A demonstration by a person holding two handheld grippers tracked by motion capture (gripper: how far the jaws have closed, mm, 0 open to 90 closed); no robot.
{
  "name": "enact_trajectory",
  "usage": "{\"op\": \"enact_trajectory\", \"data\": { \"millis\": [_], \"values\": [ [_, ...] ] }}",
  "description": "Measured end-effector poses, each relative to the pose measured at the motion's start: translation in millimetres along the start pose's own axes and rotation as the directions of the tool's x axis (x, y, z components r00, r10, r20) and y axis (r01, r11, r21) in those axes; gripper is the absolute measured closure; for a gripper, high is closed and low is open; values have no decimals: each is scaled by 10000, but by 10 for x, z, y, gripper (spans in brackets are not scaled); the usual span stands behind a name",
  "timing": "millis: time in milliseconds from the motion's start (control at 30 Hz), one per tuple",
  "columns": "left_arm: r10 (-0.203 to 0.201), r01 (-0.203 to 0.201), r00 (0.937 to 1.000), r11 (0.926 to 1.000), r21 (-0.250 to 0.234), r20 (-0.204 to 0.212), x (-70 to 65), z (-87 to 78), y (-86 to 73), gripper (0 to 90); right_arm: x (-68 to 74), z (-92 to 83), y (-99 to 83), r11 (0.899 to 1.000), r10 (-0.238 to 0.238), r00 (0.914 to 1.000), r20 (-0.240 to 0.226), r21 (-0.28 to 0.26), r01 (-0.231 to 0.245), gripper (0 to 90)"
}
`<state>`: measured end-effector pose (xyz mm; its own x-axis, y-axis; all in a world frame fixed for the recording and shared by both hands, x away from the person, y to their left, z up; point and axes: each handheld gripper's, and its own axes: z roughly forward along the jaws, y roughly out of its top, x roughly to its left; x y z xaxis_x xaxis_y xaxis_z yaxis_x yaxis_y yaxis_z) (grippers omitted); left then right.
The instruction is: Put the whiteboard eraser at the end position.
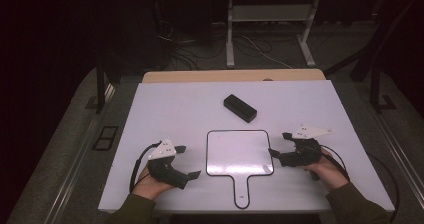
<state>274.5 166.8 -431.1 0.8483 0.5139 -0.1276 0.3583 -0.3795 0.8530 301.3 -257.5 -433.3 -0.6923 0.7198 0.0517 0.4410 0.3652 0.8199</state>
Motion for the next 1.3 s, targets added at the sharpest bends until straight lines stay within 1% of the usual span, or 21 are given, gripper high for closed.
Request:
{"op": "enact_trajectory", "data": {
  "millis": [133, 200, 367, 433, 633, 933, 1167, 1300],
  "values": [
    [2, -2, 10000, 10000, 9, 12, 3, -7, -1, 0, 25, -47, -74, 9999, 17, 9998, -206, 129, -14, 170],
    [-17, 17, 10000, 10000, 8, 3, 3, -7, 0, 0, 34, -75, -113, 9998, -52, 9996, -279, 190, 57, 169],
    [18, -18, 10000, 10000, 23, 4, -4, -4, 3, 0, 51, -142, -206, 9996, -23, 9994, -348, 296, 33, 169],
    [70, -71, 10000, 10000, 45, 11, -3, -7, 5, 0, 53, -175, -236, 9994, -15, 9994, -343, 336, 27, 169],
    [34, -35, 10000, 10000, 55, 16, -8, -1, 0, 0, 46, -268, -307, 9992, -62, 9997, -233, 403, 71, 169],
    [49, -49, 10000, 10000, 83, 22, -9, 0, 0, 0, 28, -409, -378, 9996, 35, 9999, -109, 278, -32, 169],
    [105, -105, 9999, 9999, 91, 28, -12, -3, 2, 0, -5, -438, -415, 9997, 111, 9999, -94, 240, -109, 169],
    [83, -83, 10000, 9999, 91, 23, -13, -3, 1, 0, 5, -434, -414, 9997, 97, 9998, -158, 246, -93, 169]
  ]
}}
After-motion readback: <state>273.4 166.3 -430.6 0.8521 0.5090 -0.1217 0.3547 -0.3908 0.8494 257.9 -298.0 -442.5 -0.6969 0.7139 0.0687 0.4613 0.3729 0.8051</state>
